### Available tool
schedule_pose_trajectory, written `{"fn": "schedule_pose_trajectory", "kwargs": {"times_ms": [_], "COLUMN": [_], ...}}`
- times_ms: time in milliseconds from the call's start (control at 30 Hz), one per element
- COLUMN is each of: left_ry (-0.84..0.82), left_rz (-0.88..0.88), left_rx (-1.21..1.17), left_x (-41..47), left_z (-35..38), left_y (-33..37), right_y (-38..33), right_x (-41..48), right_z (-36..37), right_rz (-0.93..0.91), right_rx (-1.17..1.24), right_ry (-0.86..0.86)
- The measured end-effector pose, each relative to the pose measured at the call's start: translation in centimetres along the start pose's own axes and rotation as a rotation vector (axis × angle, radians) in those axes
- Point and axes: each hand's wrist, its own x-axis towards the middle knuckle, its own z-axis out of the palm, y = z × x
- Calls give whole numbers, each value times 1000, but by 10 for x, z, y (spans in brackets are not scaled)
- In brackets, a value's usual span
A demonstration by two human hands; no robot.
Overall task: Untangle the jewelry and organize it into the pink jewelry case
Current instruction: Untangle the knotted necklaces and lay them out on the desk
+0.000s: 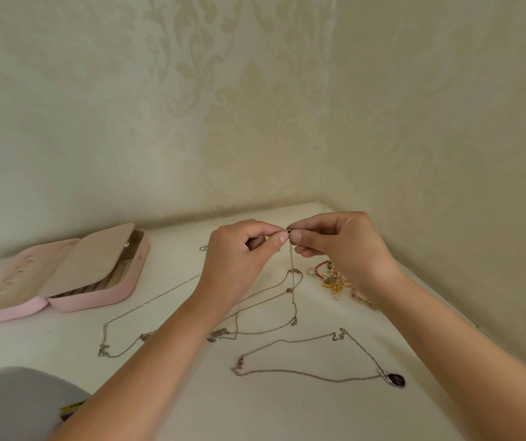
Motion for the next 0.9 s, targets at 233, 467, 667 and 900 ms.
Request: {"fn": "schedule_pose_trajectory", "kwargs": {"times_ms": [233,467,667,900], "left_ry": [-79,-184,-215,-215], "left_rz": [-162,-319,-371,-424], "left_rx": [-118,-280,-319,-404], "left_x": [3,7,6,8], "left_z": [-2,-6,-6,-8], "left_y": [4,2,1,-1], "right_y": [0,9,4,-1], "right_x": [-1,3,0,5], "right_z": [-1,1,1,-12], "right_rz": [-367,-581,-392,-172], "right_rx": [-474,-696,-540,-272], "right_ry": [32,77,26,-23]}}
